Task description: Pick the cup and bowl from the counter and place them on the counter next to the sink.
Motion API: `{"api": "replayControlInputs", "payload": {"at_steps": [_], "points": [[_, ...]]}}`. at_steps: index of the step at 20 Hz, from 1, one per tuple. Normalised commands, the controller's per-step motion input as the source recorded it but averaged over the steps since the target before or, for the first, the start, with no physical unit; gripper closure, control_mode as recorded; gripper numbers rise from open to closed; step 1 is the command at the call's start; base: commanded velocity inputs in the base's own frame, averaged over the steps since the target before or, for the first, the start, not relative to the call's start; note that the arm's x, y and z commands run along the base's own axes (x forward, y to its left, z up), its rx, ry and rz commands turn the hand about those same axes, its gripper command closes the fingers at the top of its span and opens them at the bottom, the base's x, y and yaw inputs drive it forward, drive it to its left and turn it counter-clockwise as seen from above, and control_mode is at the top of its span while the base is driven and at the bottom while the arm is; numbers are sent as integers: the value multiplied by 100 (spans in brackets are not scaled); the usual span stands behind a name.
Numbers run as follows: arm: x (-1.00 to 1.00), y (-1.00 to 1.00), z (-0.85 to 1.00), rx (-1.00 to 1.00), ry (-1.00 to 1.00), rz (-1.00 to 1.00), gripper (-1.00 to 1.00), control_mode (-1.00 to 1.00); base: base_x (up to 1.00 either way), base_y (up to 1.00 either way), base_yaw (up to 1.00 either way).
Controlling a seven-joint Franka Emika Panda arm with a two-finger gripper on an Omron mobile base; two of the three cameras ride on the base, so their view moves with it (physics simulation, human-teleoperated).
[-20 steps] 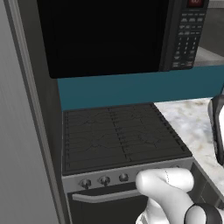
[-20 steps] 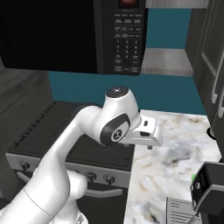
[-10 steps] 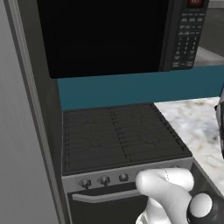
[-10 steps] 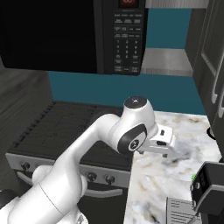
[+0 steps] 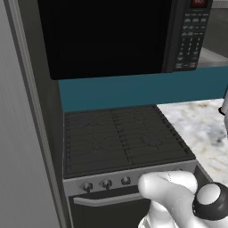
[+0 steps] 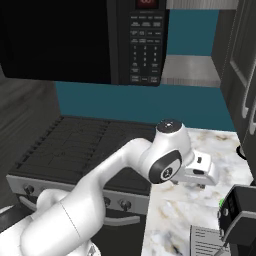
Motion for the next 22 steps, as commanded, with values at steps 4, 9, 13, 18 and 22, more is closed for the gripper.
{"api": "replayControlInputs", "payload": {"at_steps": [4,9,13,18,22], "points": [[0,-18,-21,-7,2,-4,-100,-100,0,0,0],[0,-15,-21,-6,0,0,-100,-100,0,0,0],[14,-16,-10,0,0,0,-100,-100,0,0,0],[16,-19,-1,0,0,0,-100,-100,0,0,0],[16,-37,0,2,0,0,-100,-100,0,0,0]]}}
